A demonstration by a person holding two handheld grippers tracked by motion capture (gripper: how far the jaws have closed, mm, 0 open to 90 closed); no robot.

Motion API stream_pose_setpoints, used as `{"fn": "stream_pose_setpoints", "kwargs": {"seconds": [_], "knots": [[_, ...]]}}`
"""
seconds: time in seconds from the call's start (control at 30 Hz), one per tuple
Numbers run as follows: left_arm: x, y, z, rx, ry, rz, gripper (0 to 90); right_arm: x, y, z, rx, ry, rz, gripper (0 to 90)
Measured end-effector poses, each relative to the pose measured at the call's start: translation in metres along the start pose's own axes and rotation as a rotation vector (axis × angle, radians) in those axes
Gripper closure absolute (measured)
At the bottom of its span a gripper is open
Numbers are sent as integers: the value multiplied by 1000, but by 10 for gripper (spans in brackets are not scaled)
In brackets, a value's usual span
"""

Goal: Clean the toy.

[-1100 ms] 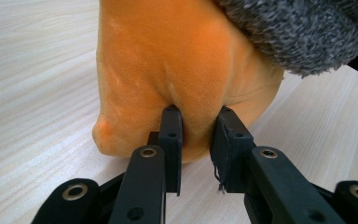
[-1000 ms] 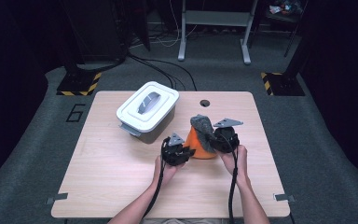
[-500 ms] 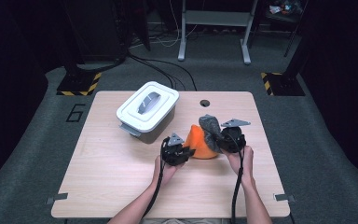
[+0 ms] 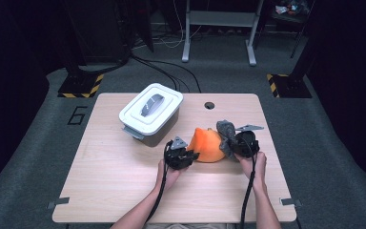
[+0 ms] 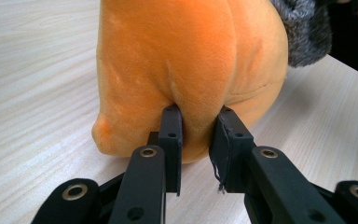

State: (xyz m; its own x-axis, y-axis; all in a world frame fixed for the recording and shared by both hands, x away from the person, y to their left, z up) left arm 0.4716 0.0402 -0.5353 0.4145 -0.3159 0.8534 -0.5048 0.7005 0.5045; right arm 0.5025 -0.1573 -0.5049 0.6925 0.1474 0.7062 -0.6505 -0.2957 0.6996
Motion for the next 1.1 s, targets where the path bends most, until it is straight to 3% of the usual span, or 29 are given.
{"fn": "stream_pose_setpoints", "kwargs": {"seconds": [0.2,0.33,0.43,0.57,0.73,0.83,0.87,1.1], "knots": [[-1,0,-1,2,1,0,745,-16,-21,15,-21,-20,-82,745],[-1,0,-2,0,3,0,746,-29,-35,16,-2,-38,-139,744],[-2,0,-2,4,3,-4,746,-29,-34,18,9,-47,-128,743],[-2,1,-3,5,8,-1,746,-24,-21,21,-3,-44,-107,744],[-2,1,-4,8,9,-3,746,-10,6,23,-8,-46,-40,746],[-2,1,-4,9,8,-4,746,3,25,17,9,-7,7,746],[-2,1,-4,10,9,-3,746,5,30,14,13,-15,13,746],[-2,1,-5,11,7,-6,746,28,53,-21,93,58,83,745]]}}
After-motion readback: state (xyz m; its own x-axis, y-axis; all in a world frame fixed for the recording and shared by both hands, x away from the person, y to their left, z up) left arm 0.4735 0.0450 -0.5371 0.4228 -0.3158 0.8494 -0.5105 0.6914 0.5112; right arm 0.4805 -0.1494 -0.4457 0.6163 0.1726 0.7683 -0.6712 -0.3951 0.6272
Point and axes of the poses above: each handheld gripper's, and its own axes: y roughly backward along the jaws, x roughly out of its top, z roughly to its right, the point moved 7 cm from there along -y, roughly forward along the jaws, and after that the axes turned 5 degrees about -y, right-handed, at the moved point
